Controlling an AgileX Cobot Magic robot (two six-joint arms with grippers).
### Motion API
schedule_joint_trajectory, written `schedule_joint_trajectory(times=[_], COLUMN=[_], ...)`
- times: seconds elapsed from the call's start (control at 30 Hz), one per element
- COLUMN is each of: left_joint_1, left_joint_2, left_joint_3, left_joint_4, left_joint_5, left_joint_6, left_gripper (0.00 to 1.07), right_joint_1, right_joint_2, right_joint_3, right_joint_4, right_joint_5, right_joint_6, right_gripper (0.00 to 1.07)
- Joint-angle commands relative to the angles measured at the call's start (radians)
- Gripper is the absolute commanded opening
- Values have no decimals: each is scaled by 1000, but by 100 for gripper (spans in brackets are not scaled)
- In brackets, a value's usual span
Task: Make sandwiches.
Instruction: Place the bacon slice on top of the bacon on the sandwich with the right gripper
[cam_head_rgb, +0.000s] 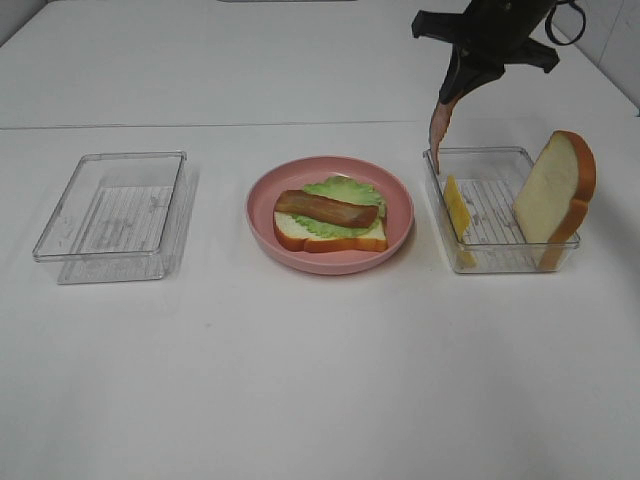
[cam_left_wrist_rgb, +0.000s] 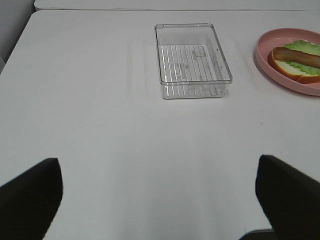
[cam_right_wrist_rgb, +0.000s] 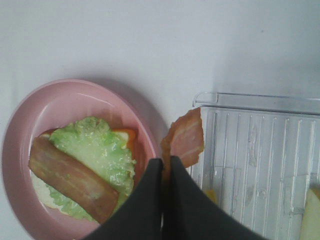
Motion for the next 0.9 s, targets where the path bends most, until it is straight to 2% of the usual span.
schedule_joint_trajectory(times=[0.03, 0.13, 0.2, 0.4, 0.57, 0.77, 0.9], left_joint_1=[1, 1, 1, 1, 1, 1, 1], left_joint_2=[-18, -18, -18, -18, -18, -18, -18], left_joint_3=[1, 1, 1, 1, 1, 1, 1], left_joint_4=[-9, -9, -9, -9, -9, -9, -9], left_joint_5=[-6, -6, -6, -6, -6, -6, -6], left_joint_6=[4, 4, 4, 4, 4, 4, 4], left_gripper=[100, 100, 100, 100, 100, 100, 100], right_joint_1=[10, 38, 91, 157, 245, 329, 342], right_joint_2=[-41, -82, -120, -127, -97, -29, 14], right_joint_3=[-1, -1, -1, -1, -1, -1, -1], right_joint_4=[8, 7, 12, 44, 177, 200, 212], right_joint_5=[109, 109, 94, 78, 32, 27, 23], right_joint_6=[7, 4, 5, -13, -74, -94, -98], right_gripper=[0, 0, 0, 0, 0, 0, 0])
